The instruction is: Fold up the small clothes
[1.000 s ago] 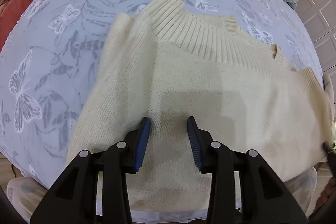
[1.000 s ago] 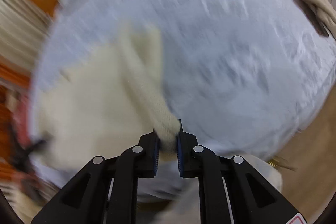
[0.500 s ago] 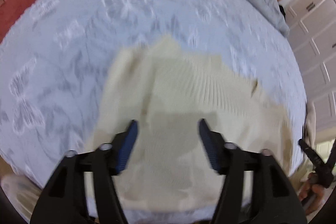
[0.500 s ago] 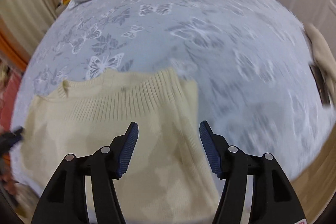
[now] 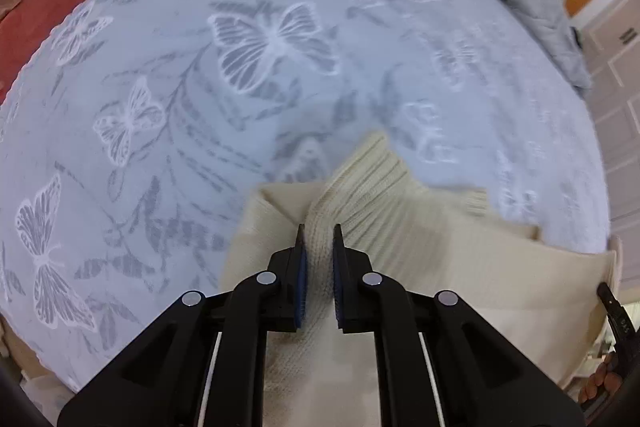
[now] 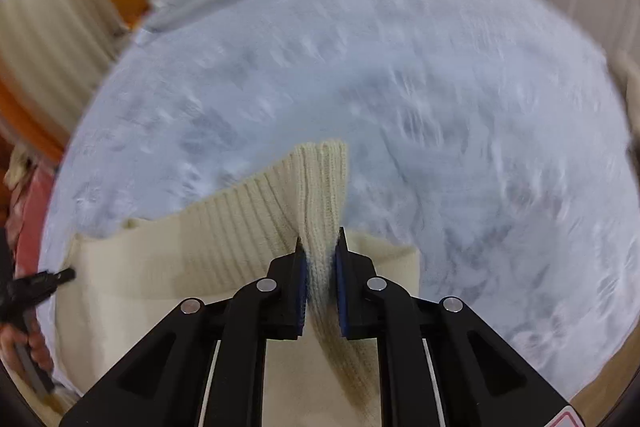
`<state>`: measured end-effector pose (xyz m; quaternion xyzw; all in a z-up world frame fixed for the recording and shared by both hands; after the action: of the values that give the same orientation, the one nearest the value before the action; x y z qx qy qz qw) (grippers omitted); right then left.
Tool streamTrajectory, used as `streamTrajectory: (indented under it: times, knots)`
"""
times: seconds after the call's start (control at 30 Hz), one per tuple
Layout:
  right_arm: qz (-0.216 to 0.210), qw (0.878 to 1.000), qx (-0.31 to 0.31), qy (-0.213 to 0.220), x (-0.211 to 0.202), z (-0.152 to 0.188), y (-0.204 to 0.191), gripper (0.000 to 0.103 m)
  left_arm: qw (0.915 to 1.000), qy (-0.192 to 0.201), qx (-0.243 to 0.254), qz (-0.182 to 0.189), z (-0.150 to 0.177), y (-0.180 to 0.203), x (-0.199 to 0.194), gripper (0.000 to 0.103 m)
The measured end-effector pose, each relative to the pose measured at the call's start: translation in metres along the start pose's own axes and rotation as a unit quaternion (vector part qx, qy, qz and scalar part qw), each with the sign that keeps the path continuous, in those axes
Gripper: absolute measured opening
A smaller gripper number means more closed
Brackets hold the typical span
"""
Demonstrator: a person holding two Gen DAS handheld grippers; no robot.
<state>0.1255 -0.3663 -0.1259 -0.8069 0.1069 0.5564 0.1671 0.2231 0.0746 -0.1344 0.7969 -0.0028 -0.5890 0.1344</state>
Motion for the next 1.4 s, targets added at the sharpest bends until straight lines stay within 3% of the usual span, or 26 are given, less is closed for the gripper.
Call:
streamTrajectory:
  times: [0.03,0.1,0.13,0.2,0.27,0.37,0.43,0.5,0.57,0.67,0.7,0.77,0.8,0.83,0.87,0.9,0.93,1.0,1.07,1.1,1.13,1.23,1.27,1.33,1.4]
  knots:
    - [0.010,1.000,0.000,-0.017,0.019,0.006,0.003,0.013,0.9999,-0.011,0.002,-0.005,0.001,0.001,0.008,0.011]
    - [0.008,1.000,0.010,0.015,0.001,0.003,-0.001,0.017,0.9994,-0.023,0.014,-0.023,0.006,0.003,0.021,0.014]
    - [0.007,0.999,0.016,0.032,-0.012,0.003,-0.003,0.023,0.9989,-0.015,0.028,-0.034,0.007,0.008,0.014,0.014]
    - [-0.004,0.995,0.005,0.095,-0.054,0.009,-0.020,0.026,0.9980,0.005,0.045,-0.045,0.009,0.014,-0.005,0.017]
    - [-0.040,0.993,-0.017,0.109,-0.075,0.022,-0.045,0.025,0.9949,0.041,0.077,-0.052,0.019,0.023,-0.033,0.020]
    - [-0.098,0.991,-0.069,0.059,-0.068,0.063,-0.097,0.019,0.9946,0.044,0.092,-0.019,0.047,0.034,-0.057,0.022]
    - [-0.087,0.989,-0.116,0.022,-0.043,0.094,-0.125,0.018,0.9953,0.022,0.095,0.007,0.071,0.042,-0.055,0.022]
    - [-0.054,0.986,-0.151,-0.039,0.002,0.124,-0.140,0.018,0.9944,-0.004,0.106,0.000,0.103,0.045,-0.041,0.022]
    - [-0.022,0.982,-0.187,-0.012,-0.009,0.130,-0.155,0.020,0.9942,-0.032,0.102,-0.011,0.121,0.040,-0.023,0.022]
    - [-0.103,0.982,-0.160,-0.002,-0.044,0.128,-0.172,0.016,0.9935,-0.017,0.112,-0.013,0.126,0.040,-0.025,0.022]
    - [-0.110,0.981,-0.162,0.000,-0.049,0.128,-0.178,0.016,0.9937,-0.023,0.109,-0.013,0.124,0.040,-0.026,0.022]
    - [-0.105,0.980,-0.171,0.003,-0.043,0.130,-0.185,0.016,0.9951,-0.031,0.094,-0.004,0.120,0.037,-0.030,0.022]
    - [-0.099,0.980,-0.171,-0.017,-0.027,0.134,-0.190,0.016,0.9957,-0.032,0.086,-0.005,0.120,0.034,-0.032,0.022]
    - [-0.086,0.979,-0.171,-0.065,0.004,0.140,-0.190,0.015,0.9962,-0.031,0.081,-0.006,0.121,0.032,-0.034,0.022]
    - [-0.081,0.978,-0.178,-0.067,0.010,0.148,-0.192,0.013,0.9961,-0.029,0.082,-0.010,0.123,0.029,-0.035,0.023]
    - [-0.069,0.978,-0.190,-0.054,0.001,0.150,-0.199,0.010,0.9957,-0.029,0.086,-0.017,0.125,0.028,-0.036,0.023]
    - [-0.068,0.978,-0.191,-0.057,-0.006,0.149,-0.203,0.016,0.9956,-0.027,0.087,-0.021,0.127,0.025,-0.040,0.023]
    - [-0.120,0.977,-0.172,-0.046,-0.029,0.144,-0.215,0.016,0.9964,-0.020,0.080,-0.019,0.132,0.012,-0.051,0.023]
    - [-0.123,0.974,-0.182,-0.044,-0.031,0.147,-0.227,0.016,0.9976,-0.012,0.065,-0.019,0.132,-0.001,-0.056,0.024]
    - [-0.120,0.973,-0.188,-0.053,-0.024,0.151,-0.231,0.016,0.9982,-0.013,0.056,-0.016,0.132,-0.009,-0.057,0.025]
    - [-0.109,0.968,-0.209,-0.090,0.000,0.164,-0.238,0.016,0.9988,-0.016,0.046,-0.012,0.132,-0.016,-0.057,0.024]
    - [-0.068,0.961,-0.256,-0.075,0.005,0.171,-0.253,0.018,0.9992,-0.031,0.025,-0.006,0.136,-0.030,-0.048,0.024]
    - [-0.071,0.962,-0.253,-0.073,-0.004,0.167,-0.260,0.018,0.9991,-0.034,0.024,-0.007,0.138,-0.031,-0.047,0.024]
    - [-0.121,0.961,-0.240,-0.064,-0.021,0.156,-0.274,0.017,0.9989,-0.029,0.034,-0.012,0.139,-0.030,-0.051,0.024]
    - [-0.120,0.962,-0.241,-0.050,-0.026,0.148,-0.281,0.017,0.9993,-0.016,0.031,-0.007,0.137,-0.028,-0.063,0.025]
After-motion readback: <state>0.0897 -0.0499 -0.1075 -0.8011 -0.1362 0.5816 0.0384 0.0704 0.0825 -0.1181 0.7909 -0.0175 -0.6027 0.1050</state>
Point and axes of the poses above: each gripper's, at about its wrist camera, not at the fingertips, and x roughly the way its jaws point, y to its right, z to its underside, the point moved 3 cm from there along x, roughly the way its jaws point, and after that the axes turned 1 degree about -z, right-handed, at the moved point
